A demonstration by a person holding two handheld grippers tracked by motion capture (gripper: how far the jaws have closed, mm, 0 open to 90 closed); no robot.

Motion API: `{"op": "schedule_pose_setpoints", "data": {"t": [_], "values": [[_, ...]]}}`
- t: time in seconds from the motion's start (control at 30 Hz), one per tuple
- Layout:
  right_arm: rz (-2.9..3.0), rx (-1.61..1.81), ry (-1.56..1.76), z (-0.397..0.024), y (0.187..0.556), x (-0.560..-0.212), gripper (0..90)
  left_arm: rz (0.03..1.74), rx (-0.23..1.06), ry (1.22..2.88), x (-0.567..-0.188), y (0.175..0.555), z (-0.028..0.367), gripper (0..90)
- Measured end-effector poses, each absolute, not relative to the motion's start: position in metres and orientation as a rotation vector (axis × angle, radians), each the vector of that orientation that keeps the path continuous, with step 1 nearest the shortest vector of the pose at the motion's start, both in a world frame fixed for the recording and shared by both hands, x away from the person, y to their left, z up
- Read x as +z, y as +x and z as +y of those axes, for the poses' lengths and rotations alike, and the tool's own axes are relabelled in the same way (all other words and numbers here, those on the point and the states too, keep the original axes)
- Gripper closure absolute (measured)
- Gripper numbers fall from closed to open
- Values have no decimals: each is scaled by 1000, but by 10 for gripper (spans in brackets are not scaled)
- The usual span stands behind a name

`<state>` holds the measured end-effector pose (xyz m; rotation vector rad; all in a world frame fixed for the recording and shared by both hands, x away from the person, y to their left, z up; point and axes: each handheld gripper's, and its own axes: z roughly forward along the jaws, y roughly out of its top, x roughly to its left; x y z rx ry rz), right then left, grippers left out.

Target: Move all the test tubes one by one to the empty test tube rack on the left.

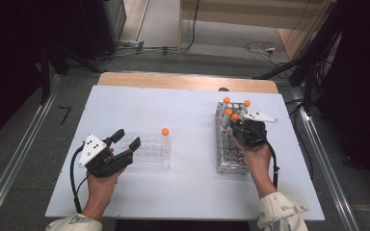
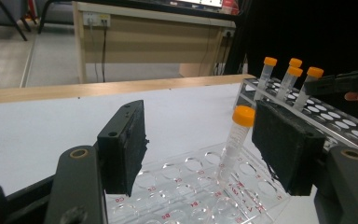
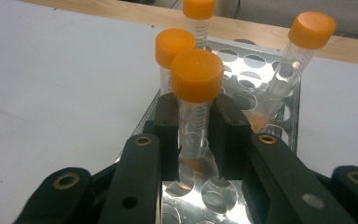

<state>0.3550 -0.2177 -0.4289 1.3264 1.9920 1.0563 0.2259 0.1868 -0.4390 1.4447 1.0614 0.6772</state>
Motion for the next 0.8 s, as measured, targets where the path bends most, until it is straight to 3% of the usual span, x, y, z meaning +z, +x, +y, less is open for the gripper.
{"op": "schedule_pose_setpoints", "data": {"t": [0.8], "values": [[1907, 1176, 1259, -226, 340, -398, 720, 1049, 667, 1442, -437, 225, 186, 350]]}}
